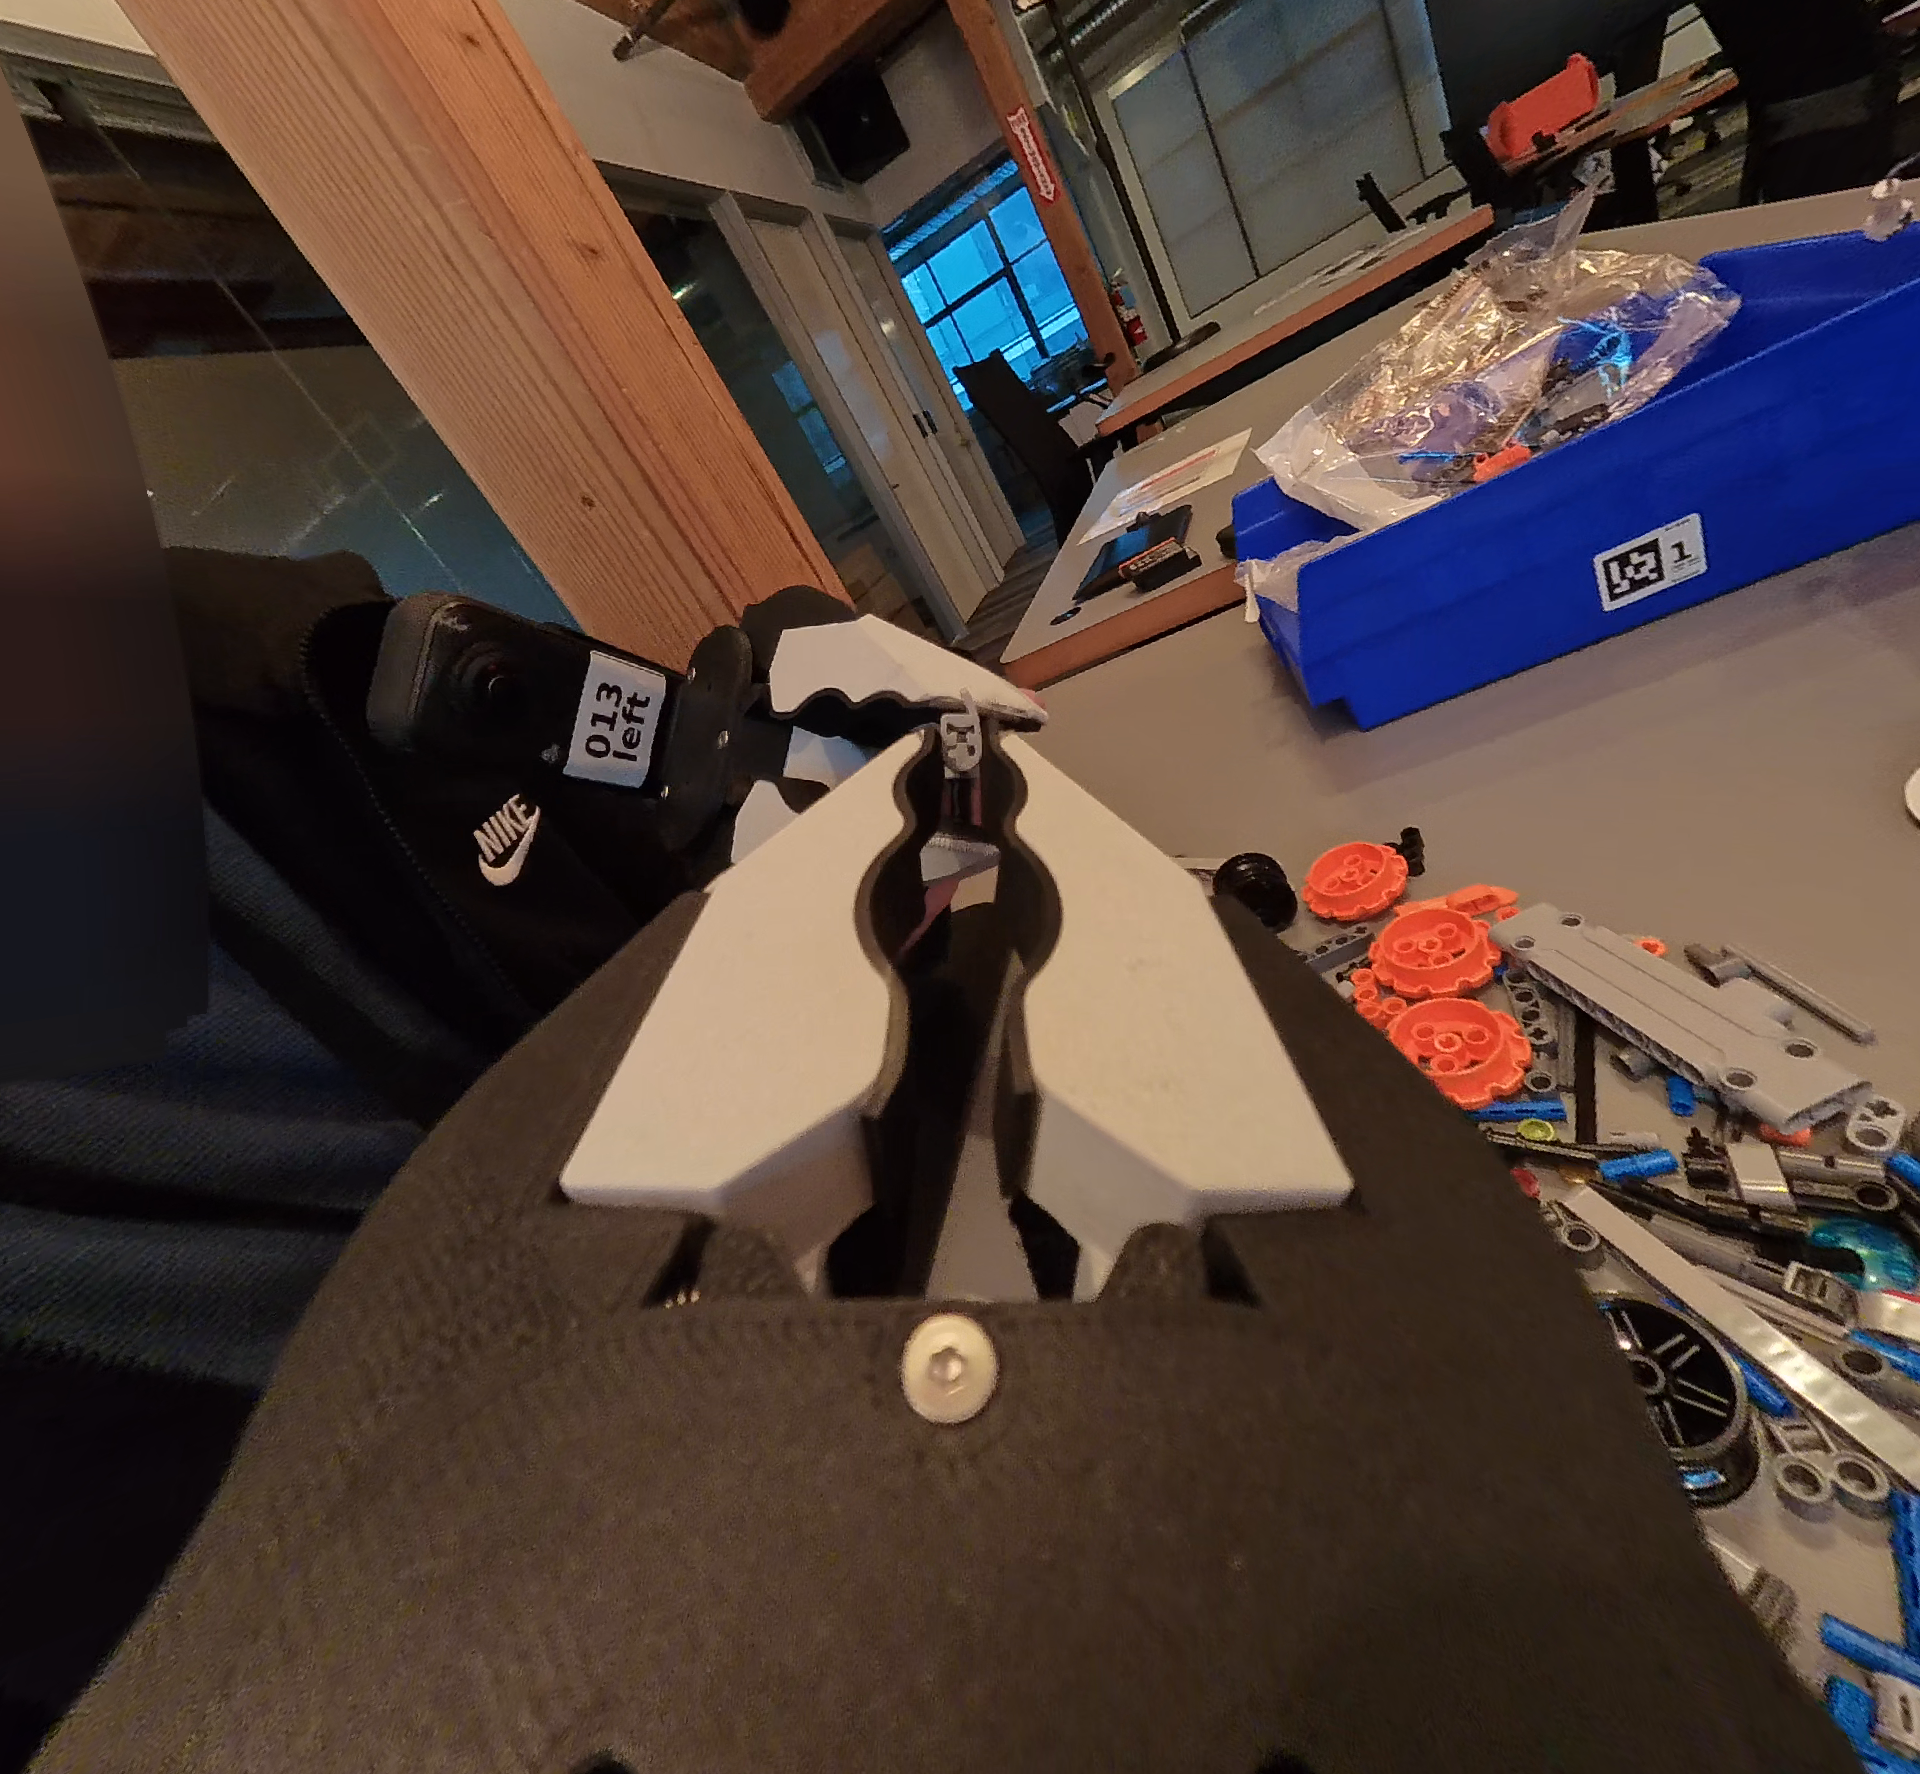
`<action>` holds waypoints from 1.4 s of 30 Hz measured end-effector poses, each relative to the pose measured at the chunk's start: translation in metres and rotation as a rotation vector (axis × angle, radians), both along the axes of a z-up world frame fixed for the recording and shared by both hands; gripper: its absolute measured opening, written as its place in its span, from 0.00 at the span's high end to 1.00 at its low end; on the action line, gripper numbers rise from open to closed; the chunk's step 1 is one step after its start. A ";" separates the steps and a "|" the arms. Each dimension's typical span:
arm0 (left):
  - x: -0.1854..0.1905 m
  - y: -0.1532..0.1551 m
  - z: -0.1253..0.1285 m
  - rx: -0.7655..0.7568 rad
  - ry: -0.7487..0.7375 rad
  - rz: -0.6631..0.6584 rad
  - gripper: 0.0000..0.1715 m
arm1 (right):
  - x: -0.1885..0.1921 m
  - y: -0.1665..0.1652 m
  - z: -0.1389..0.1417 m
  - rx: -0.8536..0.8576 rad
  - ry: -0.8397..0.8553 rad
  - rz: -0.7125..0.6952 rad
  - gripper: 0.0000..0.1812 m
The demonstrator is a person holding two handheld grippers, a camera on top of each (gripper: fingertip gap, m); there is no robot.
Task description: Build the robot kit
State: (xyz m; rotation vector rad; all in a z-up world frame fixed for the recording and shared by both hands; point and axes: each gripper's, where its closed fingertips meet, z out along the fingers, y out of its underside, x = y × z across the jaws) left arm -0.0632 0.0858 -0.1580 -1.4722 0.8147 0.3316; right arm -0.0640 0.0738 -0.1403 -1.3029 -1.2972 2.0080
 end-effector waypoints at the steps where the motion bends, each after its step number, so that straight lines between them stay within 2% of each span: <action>1: -0.001 0.002 -0.002 -0.020 -0.010 -0.005 0.88 | -0.001 0.002 -0.002 -0.001 -0.011 -0.013 0.98; 11: -0.003 0.007 -0.010 0.007 0.066 0.003 0.89 | 0.000 0.014 -0.005 -0.067 -0.069 -0.047 0.98; 20: -0.001 0.005 -0.009 0.010 0.042 -0.015 0.88 | -0.002 0.013 -0.008 -0.045 -0.089 -0.063 0.98; 32: -0.006 0.006 -0.015 -0.068 0.030 0.015 0.89 | -0.006 0.015 -0.013 -0.032 -0.121 -0.099 0.98; 42: -0.003 0.006 -0.015 -0.128 0.006 -0.014 0.90 | -0.005 0.015 -0.012 0.004 -0.138 -0.124 0.98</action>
